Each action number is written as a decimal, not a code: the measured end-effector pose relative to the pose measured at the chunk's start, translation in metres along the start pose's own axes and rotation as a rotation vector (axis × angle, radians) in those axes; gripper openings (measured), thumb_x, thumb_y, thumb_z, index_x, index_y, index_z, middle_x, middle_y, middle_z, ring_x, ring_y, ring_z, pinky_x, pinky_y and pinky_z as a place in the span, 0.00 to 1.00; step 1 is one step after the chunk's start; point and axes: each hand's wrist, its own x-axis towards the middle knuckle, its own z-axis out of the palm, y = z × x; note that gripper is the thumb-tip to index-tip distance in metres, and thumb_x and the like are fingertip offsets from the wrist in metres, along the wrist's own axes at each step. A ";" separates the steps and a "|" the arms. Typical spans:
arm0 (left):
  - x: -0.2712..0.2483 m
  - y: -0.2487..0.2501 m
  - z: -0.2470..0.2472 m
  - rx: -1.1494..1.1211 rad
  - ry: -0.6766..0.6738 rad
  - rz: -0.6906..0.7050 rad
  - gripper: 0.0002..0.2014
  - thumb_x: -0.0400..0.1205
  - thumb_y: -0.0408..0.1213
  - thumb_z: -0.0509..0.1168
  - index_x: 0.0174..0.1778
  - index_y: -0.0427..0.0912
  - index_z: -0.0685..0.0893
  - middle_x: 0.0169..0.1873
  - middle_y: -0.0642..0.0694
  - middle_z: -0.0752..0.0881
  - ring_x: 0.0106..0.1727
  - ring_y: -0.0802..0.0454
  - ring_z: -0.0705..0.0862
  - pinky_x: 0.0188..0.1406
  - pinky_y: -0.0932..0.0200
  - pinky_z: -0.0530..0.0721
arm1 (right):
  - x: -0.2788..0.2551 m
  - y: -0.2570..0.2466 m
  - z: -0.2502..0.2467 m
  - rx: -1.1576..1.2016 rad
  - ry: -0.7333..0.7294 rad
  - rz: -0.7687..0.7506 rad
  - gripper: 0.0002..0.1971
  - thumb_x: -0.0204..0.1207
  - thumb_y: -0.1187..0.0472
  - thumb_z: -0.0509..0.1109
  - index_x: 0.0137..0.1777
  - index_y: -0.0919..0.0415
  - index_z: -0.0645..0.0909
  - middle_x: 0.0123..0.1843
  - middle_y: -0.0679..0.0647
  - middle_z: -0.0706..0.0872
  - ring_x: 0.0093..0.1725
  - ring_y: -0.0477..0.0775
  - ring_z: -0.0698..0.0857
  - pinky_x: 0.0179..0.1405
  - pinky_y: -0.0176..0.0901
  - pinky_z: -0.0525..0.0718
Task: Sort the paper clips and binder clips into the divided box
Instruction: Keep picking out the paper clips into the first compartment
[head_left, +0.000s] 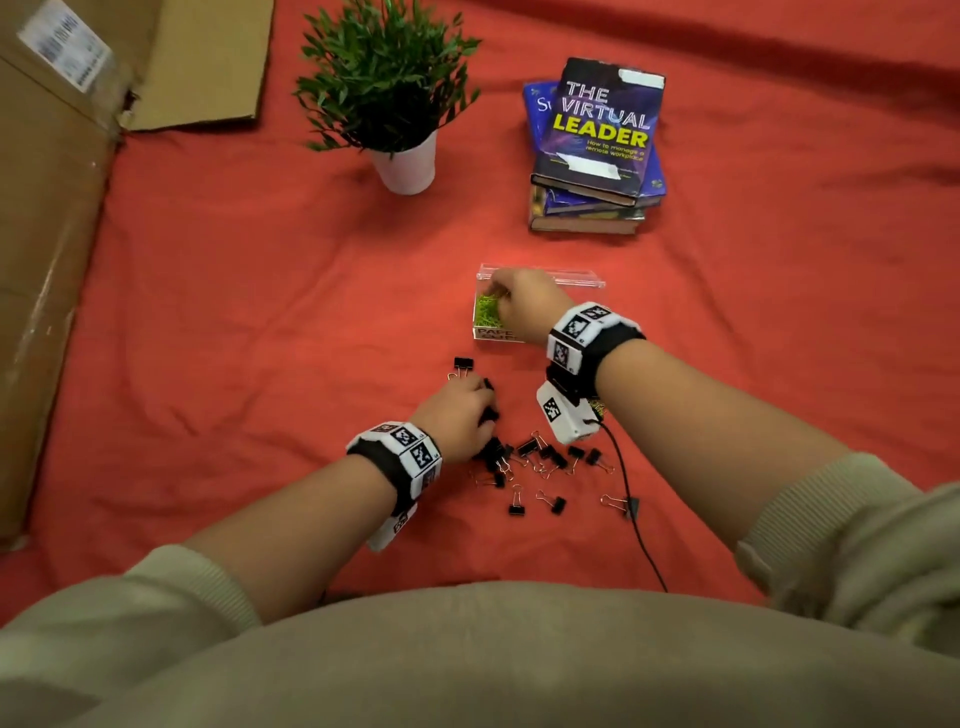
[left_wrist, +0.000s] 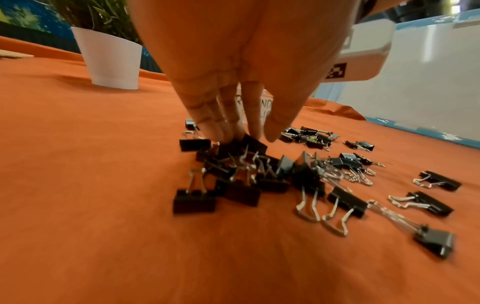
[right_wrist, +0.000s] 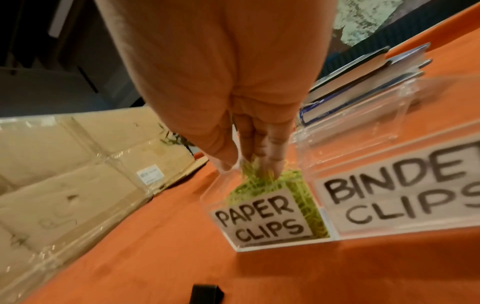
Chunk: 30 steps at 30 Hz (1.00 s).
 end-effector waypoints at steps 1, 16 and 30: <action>0.001 0.001 -0.001 0.011 -0.001 0.017 0.13 0.79 0.40 0.63 0.57 0.42 0.84 0.55 0.43 0.79 0.62 0.44 0.77 0.62 0.49 0.78 | -0.007 0.005 -0.006 0.046 0.042 -0.005 0.18 0.75 0.73 0.58 0.57 0.60 0.84 0.58 0.58 0.87 0.53 0.57 0.84 0.52 0.38 0.78; 0.035 0.057 0.013 0.235 -0.111 0.227 0.29 0.78 0.36 0.63 0.78 0.48 0.66 0.81 0.46 0.60 0.77 0.44 0.65 0.68 0.44 0.77 | -0.116 0.126 0.020 0.003 0.071 0.234 0.07 0.72 0.68 0.67 0.49 0.62 0.81 0.49 0.54 0.78 0.46 0.51 0.77 0.51 0.46 0.80; 0.054 0.085 0.014 0.203 0.048 0.214 0.14 0.81 0.32 0.59 0.62 0.36 0.78 0.59 0.41 0.77 0.59 0.41 0.77 0.54 0.43 0.81 | -0.106 0.135 0.016 -0.137 0.051 0.194 0.13 0.75 0.66 0.65 0.58 0.63 0.81 0.58 0.59 0.75 0.57 0.61 0.79 0.52 0.50 0.79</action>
